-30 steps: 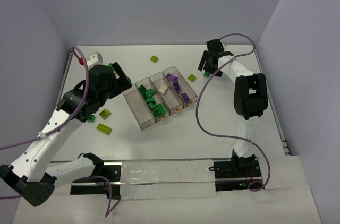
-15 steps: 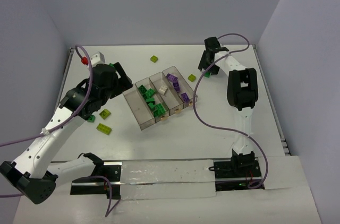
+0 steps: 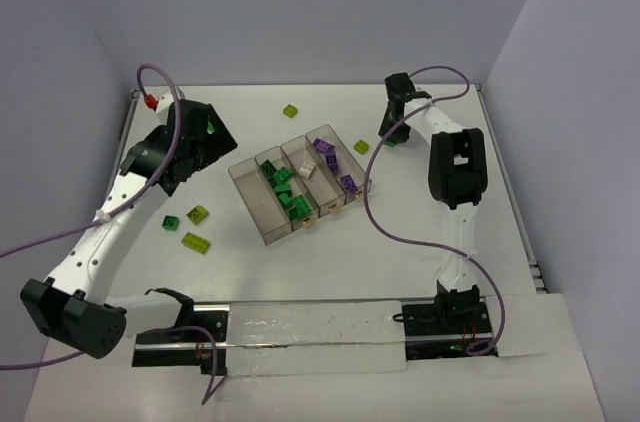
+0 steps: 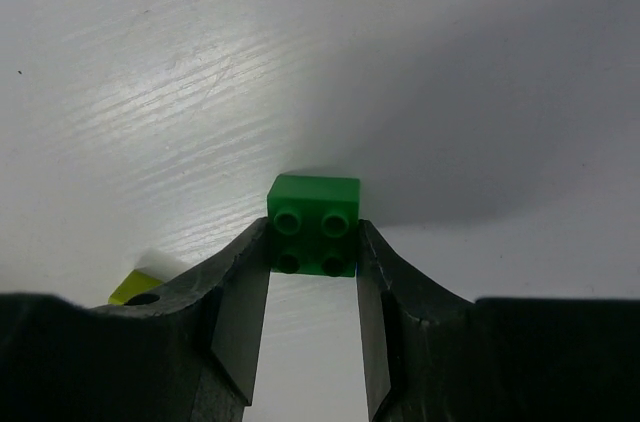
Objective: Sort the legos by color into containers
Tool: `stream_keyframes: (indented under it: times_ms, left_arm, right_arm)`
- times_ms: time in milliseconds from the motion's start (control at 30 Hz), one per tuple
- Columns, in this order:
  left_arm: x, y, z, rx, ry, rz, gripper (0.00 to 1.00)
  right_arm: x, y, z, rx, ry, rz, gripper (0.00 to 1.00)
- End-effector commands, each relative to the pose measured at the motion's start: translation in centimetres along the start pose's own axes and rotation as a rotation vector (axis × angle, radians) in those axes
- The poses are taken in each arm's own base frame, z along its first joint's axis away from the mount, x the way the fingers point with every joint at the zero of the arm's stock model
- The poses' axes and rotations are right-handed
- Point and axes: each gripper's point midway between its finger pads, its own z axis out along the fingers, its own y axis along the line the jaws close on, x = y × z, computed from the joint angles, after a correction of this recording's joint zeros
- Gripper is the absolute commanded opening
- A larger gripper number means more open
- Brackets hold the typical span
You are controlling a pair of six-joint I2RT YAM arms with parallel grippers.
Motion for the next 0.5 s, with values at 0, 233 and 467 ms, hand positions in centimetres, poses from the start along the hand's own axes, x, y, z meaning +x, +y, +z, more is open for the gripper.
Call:
stream_keyframes:
  times_ms: [0, 233, 467]
  left_arm:
    - [-2.3, 0.3, 2.5, -0.023, 0.019, -0.02, 0.99]
    - [-3.6, 2.2, 7.2, -0.124, 0.072, -0.05, 0.99]
    - [-5.4, 4.3, 12.4, -0.212, 0.11, -0.027, 0.99]
  right_arm:
    - [-3.7, 0.2, -6.4, -0.064, -0.158, 0.032, 0.29]
    - [-3.1, 2.2, -13.8, -0.193, -0.272, 0.002, 0.28]
    - [4.4, 11.4, -20.5, -0.396, -0.278, -0.189, 0.29]
